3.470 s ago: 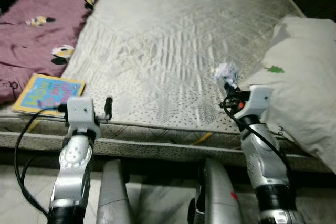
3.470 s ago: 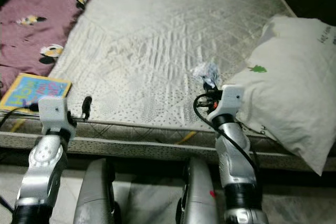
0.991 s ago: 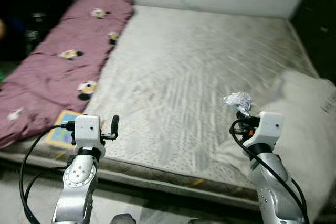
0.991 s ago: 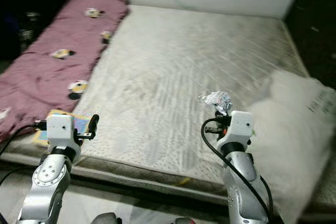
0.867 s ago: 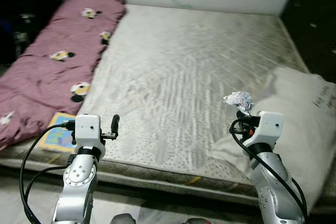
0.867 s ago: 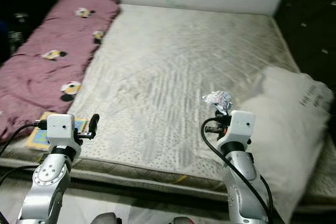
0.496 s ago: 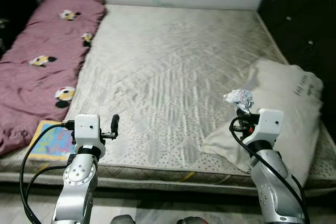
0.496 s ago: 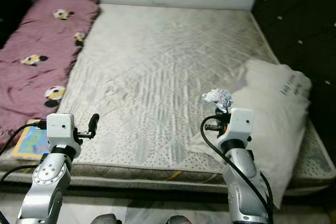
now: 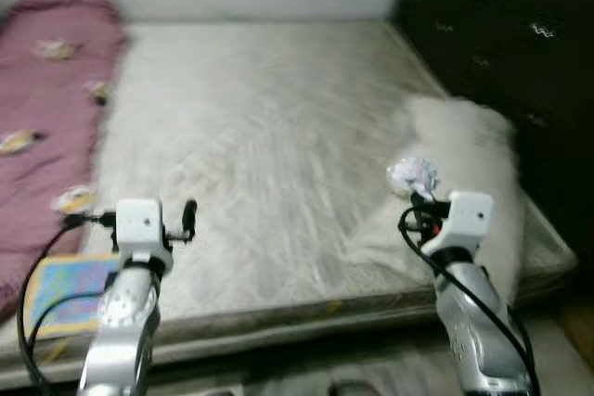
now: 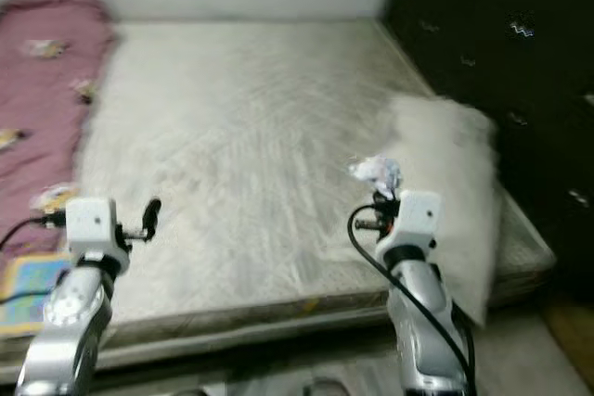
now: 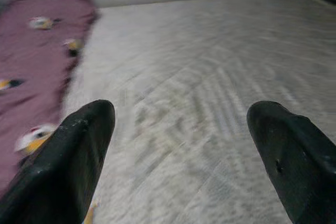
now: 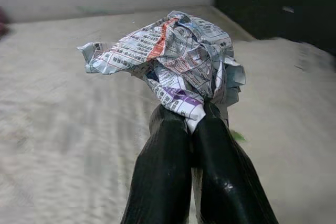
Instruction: Clean up the room
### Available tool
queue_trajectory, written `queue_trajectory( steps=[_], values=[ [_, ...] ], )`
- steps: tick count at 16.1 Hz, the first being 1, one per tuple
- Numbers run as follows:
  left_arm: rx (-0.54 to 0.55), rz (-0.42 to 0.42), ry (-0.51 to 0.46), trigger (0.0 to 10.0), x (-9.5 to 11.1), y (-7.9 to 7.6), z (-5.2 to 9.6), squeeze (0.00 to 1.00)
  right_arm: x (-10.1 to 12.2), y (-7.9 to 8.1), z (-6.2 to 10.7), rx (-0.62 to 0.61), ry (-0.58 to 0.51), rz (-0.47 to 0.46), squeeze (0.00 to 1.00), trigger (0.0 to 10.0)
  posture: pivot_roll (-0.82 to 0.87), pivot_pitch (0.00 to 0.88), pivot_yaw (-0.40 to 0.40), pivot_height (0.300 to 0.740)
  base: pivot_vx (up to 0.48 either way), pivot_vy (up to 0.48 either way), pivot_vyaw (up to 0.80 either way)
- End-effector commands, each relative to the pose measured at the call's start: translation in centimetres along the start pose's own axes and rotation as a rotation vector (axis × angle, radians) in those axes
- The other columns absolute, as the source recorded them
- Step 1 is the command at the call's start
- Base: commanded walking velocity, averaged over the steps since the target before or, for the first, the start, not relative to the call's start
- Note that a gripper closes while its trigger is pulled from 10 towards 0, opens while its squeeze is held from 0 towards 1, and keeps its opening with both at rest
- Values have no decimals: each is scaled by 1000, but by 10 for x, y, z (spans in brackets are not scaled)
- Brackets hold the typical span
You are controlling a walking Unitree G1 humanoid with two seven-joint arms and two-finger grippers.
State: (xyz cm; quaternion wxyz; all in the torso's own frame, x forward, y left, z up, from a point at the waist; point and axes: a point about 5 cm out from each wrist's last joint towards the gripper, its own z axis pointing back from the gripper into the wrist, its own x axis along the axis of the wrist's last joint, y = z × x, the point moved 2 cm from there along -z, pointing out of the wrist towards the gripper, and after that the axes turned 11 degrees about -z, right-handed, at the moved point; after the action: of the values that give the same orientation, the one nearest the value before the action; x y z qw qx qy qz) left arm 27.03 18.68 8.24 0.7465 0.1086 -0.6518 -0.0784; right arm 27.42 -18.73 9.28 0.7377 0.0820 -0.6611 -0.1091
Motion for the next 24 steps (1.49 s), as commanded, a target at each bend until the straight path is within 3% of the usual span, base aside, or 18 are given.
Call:
queue_trajectory(
  steps=[1, 7, 14, 16, 24],
  values=[
    [-15, 3, -5, 10000, 2, -5, 1, 0, 0, -2, 0, -7, 5, 1, 0, 10000, 7, 55, -10, 740, 0, 356, 0],
    [-14, 3, -4, 10000, 3, -5, 0, 0, -2, 0, -2, 7, 14, 5, 0, 10000, 8, 59, -10, 740, 0, 349, 0],
    [21, 5, -6, 10000, 3, -1, 4, 0, -4, 3, -2, 25, 22, -7, 0, 10000, 14, 64, -13, 740, 0, 0, 0],
    [27, 5, 1, 10000, 0, 1, 9, 0, -3, 11, 1, 67, 14, 31, 0, 10000, 16, 63, -14, 740, 0, 0, 0],
    [24, 4, 1, 10000, 1, 0, 7, 0, -5, 16, -5, 78, 32, 69, 0, 10000, 19, 58, -17, 740, 0, 0, 0]
  ],
)
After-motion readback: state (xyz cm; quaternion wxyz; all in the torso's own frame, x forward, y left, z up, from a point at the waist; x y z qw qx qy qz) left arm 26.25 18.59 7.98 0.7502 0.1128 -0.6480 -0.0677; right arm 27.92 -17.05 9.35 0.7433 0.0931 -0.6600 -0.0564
